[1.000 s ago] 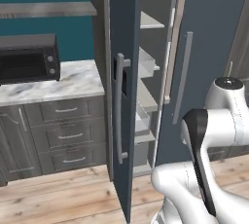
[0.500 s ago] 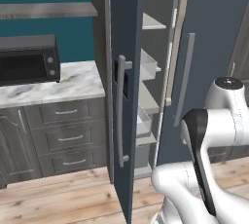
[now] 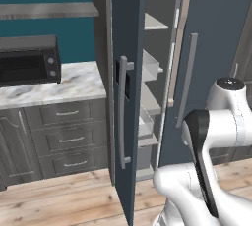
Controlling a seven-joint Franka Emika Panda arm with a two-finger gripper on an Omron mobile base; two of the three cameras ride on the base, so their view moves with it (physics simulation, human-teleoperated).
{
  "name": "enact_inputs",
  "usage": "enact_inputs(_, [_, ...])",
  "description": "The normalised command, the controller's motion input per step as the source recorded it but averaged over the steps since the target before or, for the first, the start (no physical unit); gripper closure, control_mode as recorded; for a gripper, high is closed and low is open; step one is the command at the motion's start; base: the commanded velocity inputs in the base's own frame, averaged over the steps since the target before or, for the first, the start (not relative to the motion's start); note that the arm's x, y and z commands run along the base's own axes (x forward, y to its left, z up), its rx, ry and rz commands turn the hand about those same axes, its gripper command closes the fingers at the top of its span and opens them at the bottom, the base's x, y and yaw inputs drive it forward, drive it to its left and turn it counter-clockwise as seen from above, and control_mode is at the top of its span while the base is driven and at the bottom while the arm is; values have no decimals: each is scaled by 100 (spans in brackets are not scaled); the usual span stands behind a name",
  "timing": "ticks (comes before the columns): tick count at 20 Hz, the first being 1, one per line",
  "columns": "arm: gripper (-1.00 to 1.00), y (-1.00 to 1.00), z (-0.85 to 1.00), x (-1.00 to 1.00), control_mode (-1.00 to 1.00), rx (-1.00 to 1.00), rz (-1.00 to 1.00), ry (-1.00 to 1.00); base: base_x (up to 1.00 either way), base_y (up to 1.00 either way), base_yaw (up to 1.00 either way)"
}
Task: Store the hot dog in the freezer for long-term storage. Close the freezer door after placing the cooked food.
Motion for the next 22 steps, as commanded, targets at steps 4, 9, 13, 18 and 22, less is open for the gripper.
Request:
enact_inputs(4, [-100,51,0,42,-100,-9,-11,-23,0,0,0])
enact_inputs(9, [-100,89,0,63,-100,-17,-30,-39,0,0,0])
enact_inputs(13, [-100,96,0,76,-100,-19,-32,-43,0,0,0])
enact_inputs(18, [-100,95,0,83,-100,-15,-29,-40,0,0,0])
enact_inputs(22, [-100,80,0,79,-100,-8,-29,-32,0,0,0])
